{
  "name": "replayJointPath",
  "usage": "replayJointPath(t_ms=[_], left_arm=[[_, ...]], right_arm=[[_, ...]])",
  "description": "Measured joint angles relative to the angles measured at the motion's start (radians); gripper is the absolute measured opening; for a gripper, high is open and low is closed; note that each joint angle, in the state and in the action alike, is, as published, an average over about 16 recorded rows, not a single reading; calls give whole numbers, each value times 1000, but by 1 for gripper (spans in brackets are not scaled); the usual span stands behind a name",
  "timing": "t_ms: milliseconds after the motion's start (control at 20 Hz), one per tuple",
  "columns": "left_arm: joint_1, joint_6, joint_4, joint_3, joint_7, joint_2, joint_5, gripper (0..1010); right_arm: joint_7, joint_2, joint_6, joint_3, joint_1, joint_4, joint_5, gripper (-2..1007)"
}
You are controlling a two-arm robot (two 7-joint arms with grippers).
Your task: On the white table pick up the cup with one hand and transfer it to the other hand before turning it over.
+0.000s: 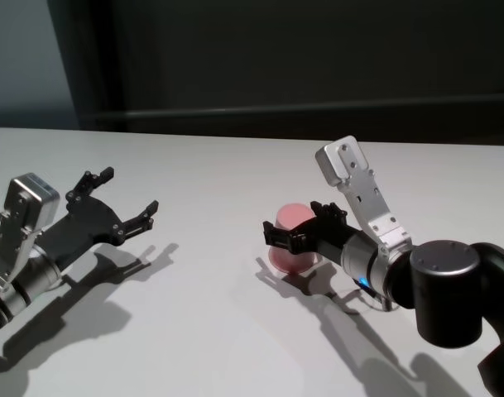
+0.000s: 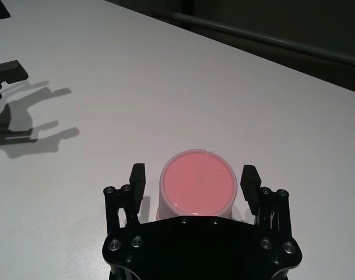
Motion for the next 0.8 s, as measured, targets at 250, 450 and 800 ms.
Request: replayJointPath(t_ms=[250, 450, 800], left_arm=[[0, 0, 0, 0, 0, 0, 0, 1001], [0, 0, 0, 0, 0, 0, 0, 1001], [0, 0, 0, 0, 0, 0, 0, 1001]], right_arm=[[-1, 0, 0, 0, 0, 0, 0, 996], [-1, 1, -1, -1, 0, -1, 1, 1001], [-7, -2, -4, 7, -2, -6, 0, 1001]])
